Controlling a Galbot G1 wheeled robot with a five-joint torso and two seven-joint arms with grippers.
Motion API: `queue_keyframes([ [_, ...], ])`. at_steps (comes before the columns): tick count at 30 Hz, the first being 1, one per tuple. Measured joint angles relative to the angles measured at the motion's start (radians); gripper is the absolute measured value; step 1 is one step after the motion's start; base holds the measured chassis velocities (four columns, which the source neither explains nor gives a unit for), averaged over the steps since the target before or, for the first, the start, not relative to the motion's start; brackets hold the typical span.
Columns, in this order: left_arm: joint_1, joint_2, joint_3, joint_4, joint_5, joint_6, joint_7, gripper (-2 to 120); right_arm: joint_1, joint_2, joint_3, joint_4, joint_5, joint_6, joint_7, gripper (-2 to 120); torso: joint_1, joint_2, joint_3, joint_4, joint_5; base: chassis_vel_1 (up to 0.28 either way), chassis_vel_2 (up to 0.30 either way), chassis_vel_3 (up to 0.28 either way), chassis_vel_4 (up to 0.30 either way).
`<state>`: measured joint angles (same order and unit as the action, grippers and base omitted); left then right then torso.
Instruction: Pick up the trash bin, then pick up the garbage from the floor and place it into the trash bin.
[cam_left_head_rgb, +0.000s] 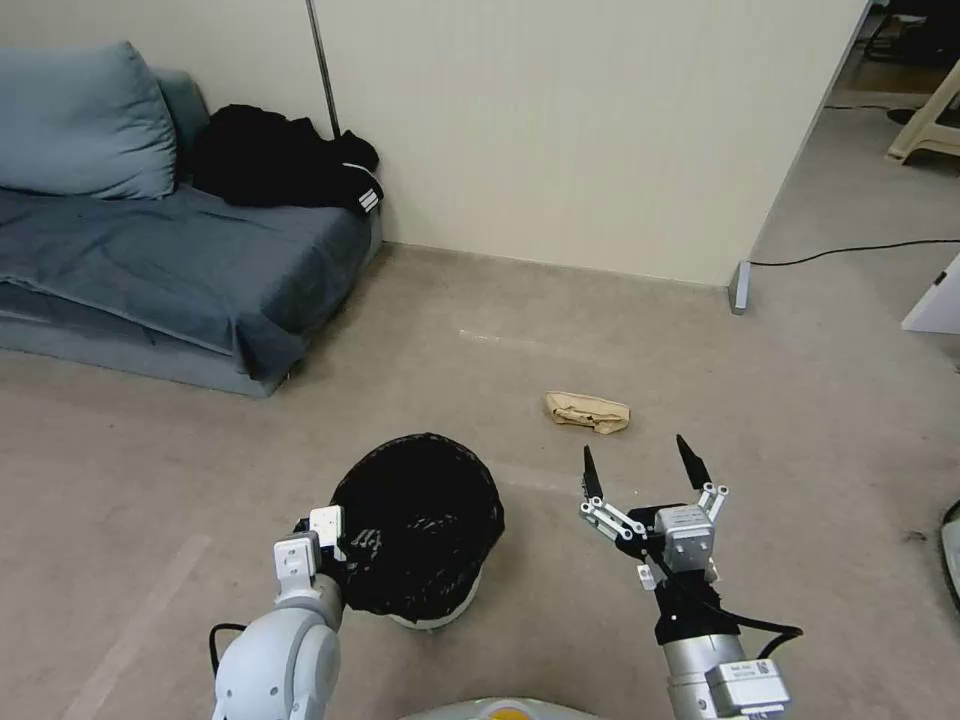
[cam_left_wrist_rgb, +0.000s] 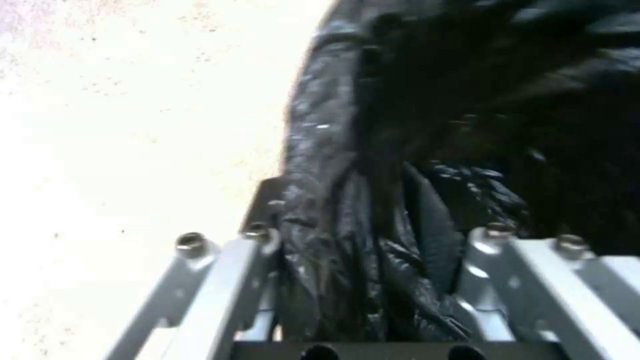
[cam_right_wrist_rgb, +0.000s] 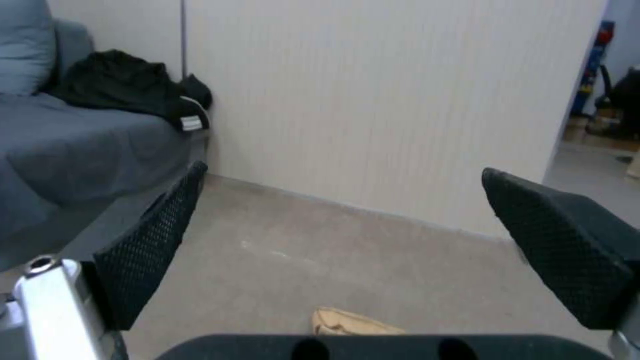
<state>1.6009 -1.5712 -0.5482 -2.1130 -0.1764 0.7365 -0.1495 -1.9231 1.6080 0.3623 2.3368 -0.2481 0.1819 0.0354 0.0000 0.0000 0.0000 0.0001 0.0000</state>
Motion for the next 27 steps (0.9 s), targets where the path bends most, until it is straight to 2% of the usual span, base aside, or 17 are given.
queue_keyframes([
  [2,0.001,-0.002,0.001,0.0,0.002,0.0,0.0,29,0.0,0.0,-0.008,0.004,-0.005,-0.013,0.012,100,0.0,0.0,0.0,0.0,0.0,0.0,0.0,0.0,0.0],
  [3,0.002,-0.003,0.002,0.0,0.003,0.0,0.0,22,0.0,0.0,-0.011,0.006,-0.013,-0.019,0.016,100,0.0,0.0,0.0,0.0,0.0,0.0,0.0,0.0,0.0],
  [4,0.002,-0.003,0.002,0.0,0.003,0.0,0.0,22,0.0,0.0,-0.011,0.006,-0.013,-0.019,0.016,100,0.0,0.0,0.0,0.0,0.0,0.0,0.0,0.0,0.0],
  [5,0.003,-0.004,0.003,0.0,0.003,-0.001,0.0,16,0.0,0.0,-0.013,0.008,-0.021,-0.025,0.023,100,0.0,0.0,0.0,0.0,0.0001,0.0,0.0,0.0,0.0],
  [7,0.004,-0.004,0.003,-0.001,0.004,-0.001,0.0,13,0.0,0.0,-0.017,0.009,-0.026,-0.031,0.039,100,0.0,0.0,0.0,-0.0001,0.0002,0.0,0.0,0.0,0.0],
  [10,0.01,-0.003,0.001,-0.006,0.004,-0.003,0.006,5,0.0,0.0,-0.03,0.01,-0.041,-0.05,0.099,100,0.0,0.0,0.0,-0.0001,0.0001,0.0,0.0,0.0,0.0],
  [19,0.032,0.002,0.01,-0.032,0.004,-0.018,-0.007,3,0.002,0.0,-0.06,0.009,-0.045,-0.028,0.123,100,0.0,0.0,0.0,-0.0002,-0.0008,0.0,0.0,0.0,0.0],
  [21,0.049,0.007,0.012,-0.08,0.012,-0.027,-0.019,0,0.002,0.0,-0.062,0.006,-0.032,-0.008,0.109,100,0.0,0.0,0.0,-0.0004,-0.0009,0.0,0.0,0.0,0.0],
  [22,0.049,0.007,0.012,-0.08,0.012,-0.027,-0.019,0,0.002,0.0,-0.062,0.006,-0.032,-0.008,0.109,100,0.0,0.0,0.0,-0.0004,-0.0009,0.0,0.0,0.0,0.0],
  [27,0.09,0.023,0.012,-0.207,0.034,-0.043,-0.031,0,0.002,0.0,-0.056,0.007,0.003,0.013,0.075,100,0.0,0.0,0.0,-0.0003,-0.0003,0.0,0.0,0.0,0.0],
])
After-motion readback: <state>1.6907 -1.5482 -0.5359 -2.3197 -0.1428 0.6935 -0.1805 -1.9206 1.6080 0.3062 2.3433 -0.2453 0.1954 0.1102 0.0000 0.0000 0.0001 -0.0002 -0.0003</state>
